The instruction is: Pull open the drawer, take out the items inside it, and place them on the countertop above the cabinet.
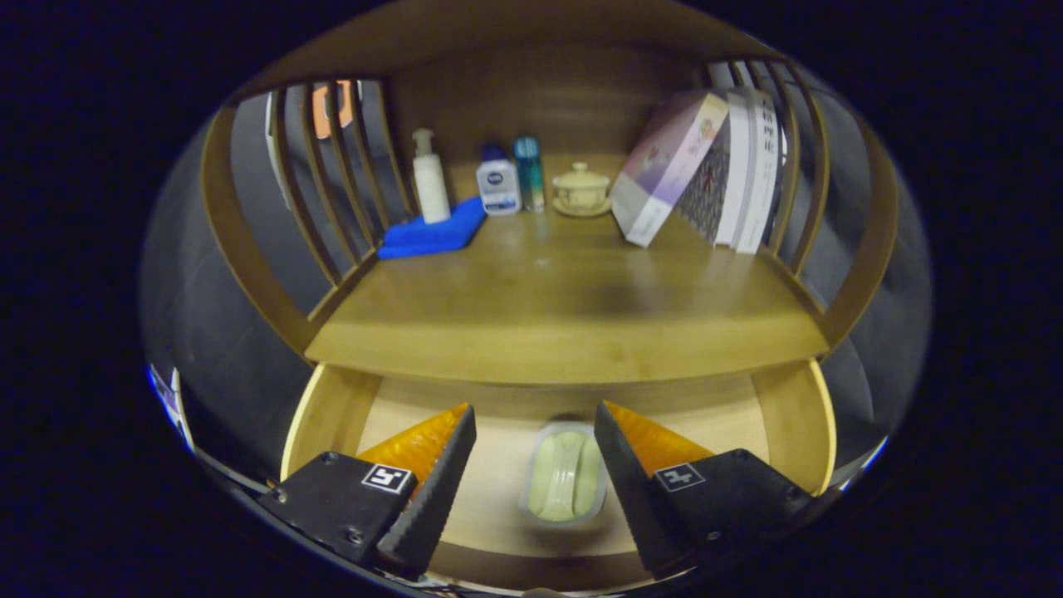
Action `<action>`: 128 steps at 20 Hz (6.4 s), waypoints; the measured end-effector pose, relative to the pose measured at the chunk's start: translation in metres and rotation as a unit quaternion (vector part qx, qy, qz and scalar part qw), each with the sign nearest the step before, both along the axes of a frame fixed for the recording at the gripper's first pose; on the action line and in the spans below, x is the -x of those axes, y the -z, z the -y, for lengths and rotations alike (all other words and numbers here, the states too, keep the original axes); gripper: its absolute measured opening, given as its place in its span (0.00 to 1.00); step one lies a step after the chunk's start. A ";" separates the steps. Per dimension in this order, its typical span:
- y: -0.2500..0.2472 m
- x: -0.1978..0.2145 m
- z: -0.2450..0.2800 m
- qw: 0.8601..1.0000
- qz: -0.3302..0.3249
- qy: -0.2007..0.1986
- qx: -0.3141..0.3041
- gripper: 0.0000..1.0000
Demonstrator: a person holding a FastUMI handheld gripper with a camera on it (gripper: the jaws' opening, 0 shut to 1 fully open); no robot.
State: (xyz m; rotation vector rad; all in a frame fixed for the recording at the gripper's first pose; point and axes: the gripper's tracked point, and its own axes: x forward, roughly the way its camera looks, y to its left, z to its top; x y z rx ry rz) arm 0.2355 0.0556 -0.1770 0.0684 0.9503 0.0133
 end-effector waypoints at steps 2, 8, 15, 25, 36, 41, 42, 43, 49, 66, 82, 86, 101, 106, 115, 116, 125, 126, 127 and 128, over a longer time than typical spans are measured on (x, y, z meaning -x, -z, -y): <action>0.019 0.003 0.004 0.999 -0.040 0.005 0.005 0.82; 0.056 0.018 0.001 0.991 -0.132 0.020 -0.013 0.68; 0.072 0.025 0.012 0.984 -0.171 0.050 0.008 0.47; 0.061 0.034 0.011 0.987 -0.159 0.029 -0.013 0.23; -0.034 0.026 0.009 0.994 -0.105 0.013 -0.031 0.23; -0.074 0.002 0.008 0.996 -0.081 0.011 -0.026 0.22; -0.079 -0.005 0.007 0.996 -0.079 0.012 -0.026 0.22; -0.081 -0.013 0.006 0.996 -0.079 0.014 -0.027 0.22; -0.087 -0.070 0.007 0.996 -0.080 0.022 -0.015 0.22; -0.041 -0.136 0.027 0.996 -0.055 0.041 -0.059 0.26; -0.136 -0.060 0.002 0.973 0.217 -0.031 -0.073 0.92; -0.178 -0.019 -0.005 0.947 0.314 -0.038 -0.056 1.00; -0.152 0.115 -0.006 0.879 0.476 -0.018 0.000 1.00; -0.098 0.145 -0.004 0.888 0.459 -0.016 0.019 0.99; -0.002 0.186 0.011 0.917 0.396 -0.018 0.051 1.00; 0.007 0.189 0.012 0.920 0.388 -0.018 0.057 1.00; 0.056 0.178 0.024 0.938 0.341 0.012 0.063 1.00; 0.060 0.176 0.028 0.941 0.333 0.019 0.060 1.00; 0.058 0.175 0.027 0.939 0.340 0.023 0.053 1.00; 0.060 0.174 0.026 0.939 0.340 0.025 0.052 1.00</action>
